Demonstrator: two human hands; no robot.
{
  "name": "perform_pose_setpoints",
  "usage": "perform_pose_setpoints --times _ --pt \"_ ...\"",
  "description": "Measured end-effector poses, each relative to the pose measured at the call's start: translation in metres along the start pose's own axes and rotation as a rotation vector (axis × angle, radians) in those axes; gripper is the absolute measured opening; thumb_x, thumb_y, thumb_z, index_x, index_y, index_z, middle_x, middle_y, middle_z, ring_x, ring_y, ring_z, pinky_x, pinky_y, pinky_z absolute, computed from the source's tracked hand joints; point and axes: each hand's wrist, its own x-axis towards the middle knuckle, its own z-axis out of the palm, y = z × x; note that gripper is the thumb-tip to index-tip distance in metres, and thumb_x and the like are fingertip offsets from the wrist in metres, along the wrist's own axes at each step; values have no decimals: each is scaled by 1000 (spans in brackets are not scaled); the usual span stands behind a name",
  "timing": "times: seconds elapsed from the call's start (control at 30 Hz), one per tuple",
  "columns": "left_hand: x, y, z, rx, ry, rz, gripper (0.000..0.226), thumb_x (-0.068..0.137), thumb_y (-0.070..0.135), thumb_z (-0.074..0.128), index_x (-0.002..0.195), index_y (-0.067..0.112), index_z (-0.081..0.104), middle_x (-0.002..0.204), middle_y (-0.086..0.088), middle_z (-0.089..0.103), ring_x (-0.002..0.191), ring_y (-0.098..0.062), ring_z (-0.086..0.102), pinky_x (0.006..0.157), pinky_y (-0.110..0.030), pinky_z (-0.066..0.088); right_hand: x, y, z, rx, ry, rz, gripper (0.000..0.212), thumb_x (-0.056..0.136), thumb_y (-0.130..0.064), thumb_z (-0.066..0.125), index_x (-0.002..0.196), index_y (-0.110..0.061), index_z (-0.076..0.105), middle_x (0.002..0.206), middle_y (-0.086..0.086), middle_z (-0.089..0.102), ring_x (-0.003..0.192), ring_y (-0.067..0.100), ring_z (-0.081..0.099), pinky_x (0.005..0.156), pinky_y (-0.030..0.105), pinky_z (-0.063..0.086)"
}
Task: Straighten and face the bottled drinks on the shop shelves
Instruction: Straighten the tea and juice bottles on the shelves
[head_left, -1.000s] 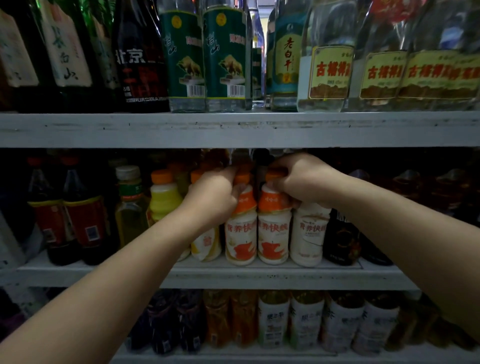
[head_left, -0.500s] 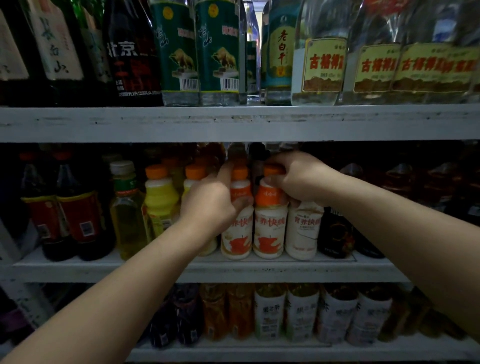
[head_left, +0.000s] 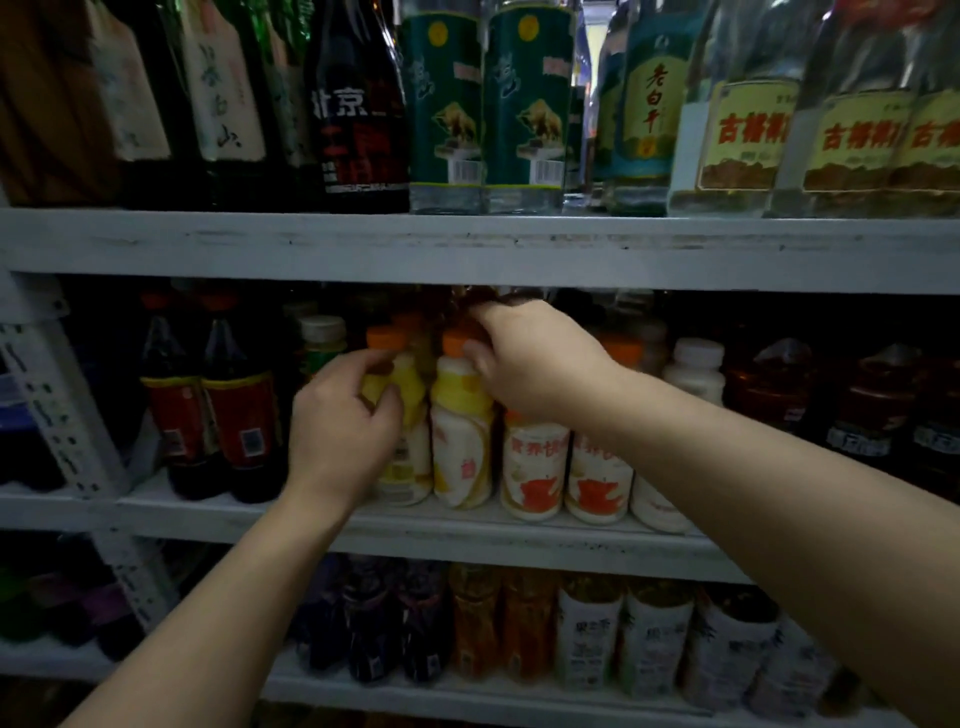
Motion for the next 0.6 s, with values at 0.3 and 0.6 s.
perform_pose_setpoints --times 0.3,0.6 --pt "9 -31 -16 58 -8 1 41 83 25 69 121 11 61 115 -7 60 104 -21 56 80 -16 34 36 -20 14 -5 -114 129 29 88 -43 58 99 -16 58 83 1 53 74 17 46 63 30 37" --pt "42 -7 -2 266 -110 29 35 85 46 58 106 18 59 94 -9 64 85 -33 62 65 -38 53 32 -15 4 264 -215 213 28 86 -21 52 112 -29 59 84 -6 60 46 1 60 34 17 43"
